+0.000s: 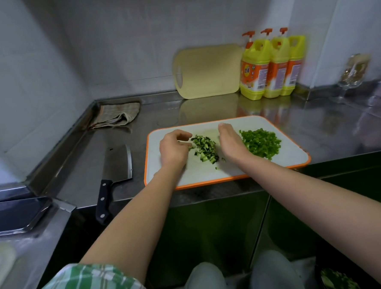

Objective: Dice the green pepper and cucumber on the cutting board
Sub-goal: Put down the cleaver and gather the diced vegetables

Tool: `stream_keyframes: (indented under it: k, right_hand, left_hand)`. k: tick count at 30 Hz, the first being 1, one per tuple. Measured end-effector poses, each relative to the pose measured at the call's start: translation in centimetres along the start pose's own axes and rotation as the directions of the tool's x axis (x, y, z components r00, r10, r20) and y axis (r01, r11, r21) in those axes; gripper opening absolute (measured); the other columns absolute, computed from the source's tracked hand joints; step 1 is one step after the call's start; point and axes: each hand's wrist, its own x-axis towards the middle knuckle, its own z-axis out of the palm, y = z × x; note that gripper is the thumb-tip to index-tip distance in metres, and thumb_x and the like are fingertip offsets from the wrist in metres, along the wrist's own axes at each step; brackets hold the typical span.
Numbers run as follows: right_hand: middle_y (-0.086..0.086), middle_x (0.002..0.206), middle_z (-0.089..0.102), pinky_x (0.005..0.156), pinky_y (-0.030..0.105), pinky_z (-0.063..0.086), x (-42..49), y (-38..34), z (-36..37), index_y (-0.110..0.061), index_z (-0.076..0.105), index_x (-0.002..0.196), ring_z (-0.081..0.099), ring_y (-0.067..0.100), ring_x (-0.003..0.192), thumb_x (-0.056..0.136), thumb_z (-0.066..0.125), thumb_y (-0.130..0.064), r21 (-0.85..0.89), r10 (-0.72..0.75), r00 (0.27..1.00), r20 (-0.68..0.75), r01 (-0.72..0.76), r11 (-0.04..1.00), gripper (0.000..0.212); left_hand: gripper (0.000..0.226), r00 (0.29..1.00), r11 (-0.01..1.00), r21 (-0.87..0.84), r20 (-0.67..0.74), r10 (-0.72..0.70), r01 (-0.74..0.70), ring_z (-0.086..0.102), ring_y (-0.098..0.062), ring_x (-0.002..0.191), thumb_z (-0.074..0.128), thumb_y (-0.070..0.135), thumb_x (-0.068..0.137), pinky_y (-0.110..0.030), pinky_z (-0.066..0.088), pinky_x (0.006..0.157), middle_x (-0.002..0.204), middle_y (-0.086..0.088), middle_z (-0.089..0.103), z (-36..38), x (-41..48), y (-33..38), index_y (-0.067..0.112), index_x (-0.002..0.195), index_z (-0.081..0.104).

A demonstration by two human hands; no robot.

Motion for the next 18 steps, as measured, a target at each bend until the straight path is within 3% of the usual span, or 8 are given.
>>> stream_keyframes:
  k: [2,5,9,11,14,18]
  right_hand:
    - [0.016,0.153,0.032,0.114,0.038,0.023,-0.9,0.3,0.5,-0.002,0.03,0.147,0.03,0.03,0.141,0.105,0.018,-0.04,-0.044,0.04,0.998,-0.039,-0.041,0.998,0.058]
    - [0.016,0.159,0.018,0.119,0.042,0.012,-2.1,-0.4,2.0,-0.001,0.02,0.152,0.015,0.032,0.147,0.106,0.018,-0.04,-0.131,0.068,0.997,0.025,-0.065,0.989,0.06]
    - [0.013,0.162,0.007,0.121,0.04,0.005,-2.1,-1.6,3.3,-0.004,0.011,0.154,0.003,0.027,0.149,0.105,0.018,-0.042,-0.063,0.035,0.996,0.082,-0.03,0.998,0.063]
    - [0.011,0.162,0.007,0.121,0.04,0.003,-1.3,-1.4,3.2,-0.006,0.011,0.155,0.002,0.026,0.15,0.105,0.018,-0.042,-0.037,0.02,0.999,0.047,-0.018,0.999,0.062]
    - [0.014,0.162,0.009,0.121,0.043,0.0,-0.4,-0.4,2.6,-0.004,0.013,0.154,0.004,0.029,0.149,0.105,0.017,-0.042,-0.176,0.043,0.999,-0.031,-0.048,0.983,0.063]
    - [0.011,0.16,0.019,0.119,0.037,0.014,-0.4,-0.9,3.4,-0.005,0.02,0.153,0.017,0.025,0.147,0.104,0.019,-0.043,-0.066,-0.019,0.994,0.11,0.026,0.997,0.062]
  left_hand:
    - [0.031,1.0,0.997,0.074,-0.02,0.006,-0.004,0.067,-0.014,0.08,0.065,-0.006,0.079,-0.021,0.048,0.072,0.089,0.001,0.069,-0.2,-0.7,0.0,0.024,0.085,0.07]
    - [0.025,1.0,0.989,0.15,-0.012,0.015,-0.013,0.06,-0.014,0.081,0.073,0.002,0.076,-0.019,0.041,0.072,0.084,0.002,0.064,-0.5,-1.4,0.4,0.022,0.09,0.074]
    - [0.025,0.998,0.985,0.167,-0.044,0.04,-0.033,0.062,-0.016,0.086,0.063,0.002,0.081,-0.019,0.041,0.075,0.084,0.002,0.066,-0.9,-1.8,1.0,0.02,0.093,0.075]
    - [0.028,0.997,0.987,0.156,-0.051,0.055,-0.046,0.063,-0.017,0.09,0.057,0.001,0.084,-0.021,0.043,0.079,0.092,-0.001,0.071,-1.0,-1.7,1.2,0.019,0.095,0.075]
    - [0.028,0.996,0.985,0.16,-0.043,0.074,-0.066,0.064,-0.019,0.095,0.054,0.002,0.085,-0.023,0.044,0.082,0.099,-0.003,0.073,-1.0,-1.4,0.9,0.017,0.097,0.075]
    - [0.029,0.997,0.984,0.166,-0.04,0.072,-0.065,0.064,-0.019,0.098,0.053,0.003,0.086,-0.02,0.041,0.08,0.101,-0.002,0.072,-0.6,-1.1,0.4,0.018,0.099,0.075]
